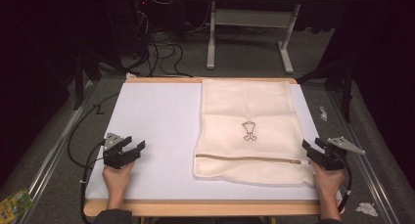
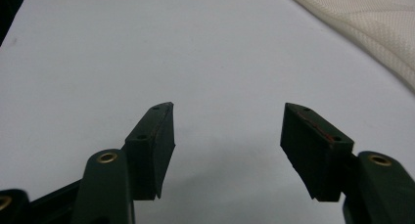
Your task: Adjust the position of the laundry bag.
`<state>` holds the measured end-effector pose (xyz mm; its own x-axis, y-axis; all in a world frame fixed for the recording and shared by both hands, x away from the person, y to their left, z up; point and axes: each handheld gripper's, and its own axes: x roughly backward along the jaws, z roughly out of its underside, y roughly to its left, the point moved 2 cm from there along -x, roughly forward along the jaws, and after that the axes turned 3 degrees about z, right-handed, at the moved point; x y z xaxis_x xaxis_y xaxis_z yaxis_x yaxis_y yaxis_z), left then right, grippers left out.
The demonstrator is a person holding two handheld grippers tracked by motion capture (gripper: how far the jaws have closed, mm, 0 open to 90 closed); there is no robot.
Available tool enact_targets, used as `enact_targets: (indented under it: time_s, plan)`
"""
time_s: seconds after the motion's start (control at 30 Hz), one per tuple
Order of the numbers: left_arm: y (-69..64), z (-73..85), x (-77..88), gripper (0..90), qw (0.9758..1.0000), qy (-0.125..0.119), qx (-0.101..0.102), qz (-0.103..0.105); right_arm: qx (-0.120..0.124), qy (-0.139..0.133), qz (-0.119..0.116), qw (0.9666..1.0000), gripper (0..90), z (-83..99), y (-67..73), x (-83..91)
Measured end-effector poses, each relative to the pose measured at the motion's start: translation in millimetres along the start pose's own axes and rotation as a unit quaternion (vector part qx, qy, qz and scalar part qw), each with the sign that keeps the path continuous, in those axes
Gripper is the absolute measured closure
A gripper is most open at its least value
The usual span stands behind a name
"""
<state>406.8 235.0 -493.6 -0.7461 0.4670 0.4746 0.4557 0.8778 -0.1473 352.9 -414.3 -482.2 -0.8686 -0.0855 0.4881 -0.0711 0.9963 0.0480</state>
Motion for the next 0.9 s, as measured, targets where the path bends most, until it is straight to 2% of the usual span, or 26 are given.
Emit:
enact_targets:
  time_s: [0.37,0.53,0.7,0.8,0.9]
  plan:
    - [0.1,-0.2,0.9,37.1,1.0,-0.002,-0.001,0.001,0.008,0.007,0.002,0.9999,43.3,-0.3,2.0,-1.3]
    - [1.9,-0.9,-0.3,35.4,1.0,0.002,0.007,0.001,0.01,0.009,0.003,0.9999,43.4,-0.6,2.6,-1.8]
    - [5.2,-2.4,-1.3,36.1,0.9995,0.01,0.03,0.004,0.015,0.012,0.004,0.9998,44.9,-1.2,3.1,-2.5]
    - [2.6,-2.4,-2.2,36.3,0.9994,0.012,0.031,0.004,-0.003,0.017,-0.003,0.9998,48.6,-1.8,0.1,-2.8]
    - [0.2,-2.5,-2.0,36.5,0.9994,0.012,0.031,0.007,-0.007,0.022,-0.008,0.9997,50.0,-2.2,-0.9,-3.0]
